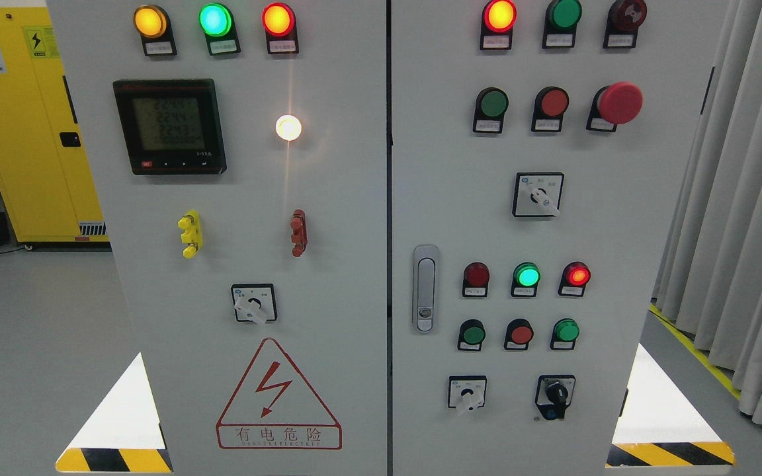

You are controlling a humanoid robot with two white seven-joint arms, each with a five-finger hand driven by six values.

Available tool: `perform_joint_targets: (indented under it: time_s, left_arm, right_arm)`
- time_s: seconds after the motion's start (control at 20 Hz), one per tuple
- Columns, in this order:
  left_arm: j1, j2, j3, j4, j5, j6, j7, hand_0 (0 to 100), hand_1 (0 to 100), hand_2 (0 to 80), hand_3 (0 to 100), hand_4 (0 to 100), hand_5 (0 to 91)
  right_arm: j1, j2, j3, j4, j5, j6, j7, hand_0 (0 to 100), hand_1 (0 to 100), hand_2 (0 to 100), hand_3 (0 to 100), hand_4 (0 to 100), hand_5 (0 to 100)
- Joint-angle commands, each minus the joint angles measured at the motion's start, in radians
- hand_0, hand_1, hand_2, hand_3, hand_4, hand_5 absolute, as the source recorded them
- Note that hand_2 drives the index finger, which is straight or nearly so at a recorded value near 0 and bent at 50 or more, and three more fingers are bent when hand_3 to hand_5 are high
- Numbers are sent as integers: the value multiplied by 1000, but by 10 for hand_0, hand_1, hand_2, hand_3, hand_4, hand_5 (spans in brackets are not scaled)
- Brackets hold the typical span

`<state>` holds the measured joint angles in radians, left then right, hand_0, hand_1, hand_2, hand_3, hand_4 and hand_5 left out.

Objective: Press green start button

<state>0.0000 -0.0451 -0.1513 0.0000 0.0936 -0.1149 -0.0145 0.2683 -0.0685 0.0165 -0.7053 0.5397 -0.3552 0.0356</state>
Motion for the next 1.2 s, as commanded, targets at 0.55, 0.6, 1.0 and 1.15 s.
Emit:
perform_joint_targets:
  time_s: [0.55,0.6,1.0,1.15]
  left_arm:
    - [-26,-61,-4,-28,-2,0,1,120,556,0,0,0,0]
    - [-26,-61,-4,-28,-2,0,1,120,556,0,0,0,0]
    - [-26,-61,-4,-28,-2,0,1,120,556,0,0,0,0]
    - [-26,-61,-4,-28,-2,0,1,120,556,0,0,0,0]
  right_arm:
    - [74,-8,42,-1080,279,-130,9,171,480,0,429,451,283]
    - [60,-13,42,-1117,281,-131,9,175,482,0,439,468,305]
    - [-106,-27,-46,-1234,324,-146,37,200,491,0,489,534,370]
    - [-147,-27,-56,-1250,345,-149,38,215,495,0,563,578,393]
